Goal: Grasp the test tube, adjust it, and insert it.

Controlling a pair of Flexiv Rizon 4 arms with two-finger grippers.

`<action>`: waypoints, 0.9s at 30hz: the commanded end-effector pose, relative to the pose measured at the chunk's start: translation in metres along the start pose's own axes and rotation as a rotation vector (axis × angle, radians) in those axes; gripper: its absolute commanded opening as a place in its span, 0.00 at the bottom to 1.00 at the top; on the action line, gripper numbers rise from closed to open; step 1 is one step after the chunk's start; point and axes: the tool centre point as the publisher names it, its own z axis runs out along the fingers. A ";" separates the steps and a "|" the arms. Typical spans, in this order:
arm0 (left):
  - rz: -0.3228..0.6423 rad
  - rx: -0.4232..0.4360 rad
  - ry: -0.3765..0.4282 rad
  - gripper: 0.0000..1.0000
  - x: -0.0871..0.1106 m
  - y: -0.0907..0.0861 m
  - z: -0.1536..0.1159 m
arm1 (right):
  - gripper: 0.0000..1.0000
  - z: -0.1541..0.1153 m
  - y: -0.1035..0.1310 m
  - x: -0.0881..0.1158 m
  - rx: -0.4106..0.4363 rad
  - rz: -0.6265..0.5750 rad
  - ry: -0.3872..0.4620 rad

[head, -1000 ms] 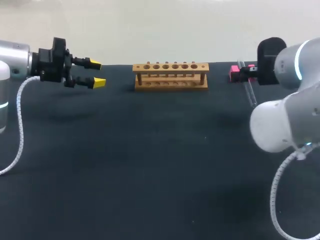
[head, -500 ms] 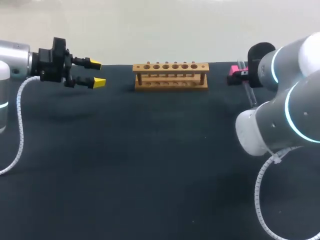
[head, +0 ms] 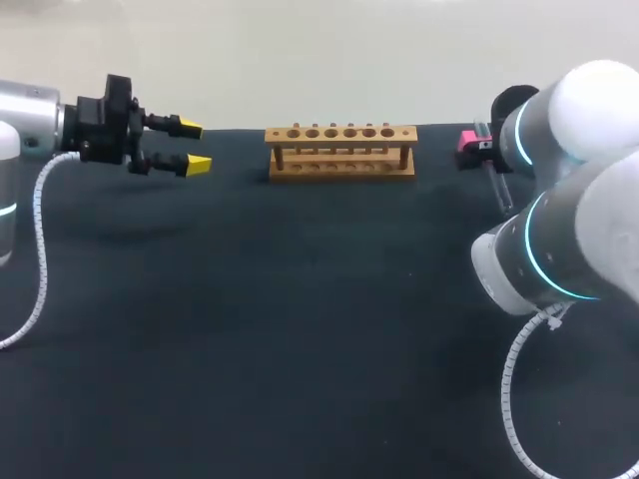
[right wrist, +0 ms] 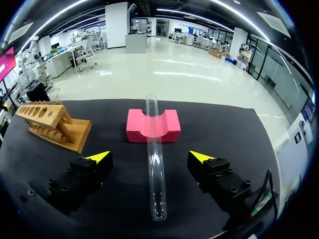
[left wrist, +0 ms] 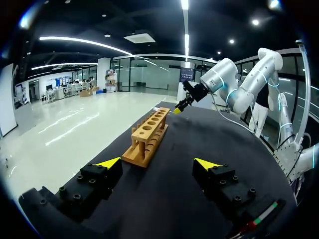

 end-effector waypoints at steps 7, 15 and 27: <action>0.003 -0.005 -0.004 1.00 0.001 -0.002 -0.001 | 1.00 0.012 0.002 -0.001 0.142 0.001 -0.008; 0.003 -0.005 -0.004 1.00 0.001 -0.002 -0.001 | 1.00 0.016 0.001 0.003 0.086 -0.004 -0.008; 0.003 -0.005 -0.004 1.00 0.001 -0.002 -0.001 | 1.00 0.017 -0.003 0.005 -0.020 -0.039 -0.029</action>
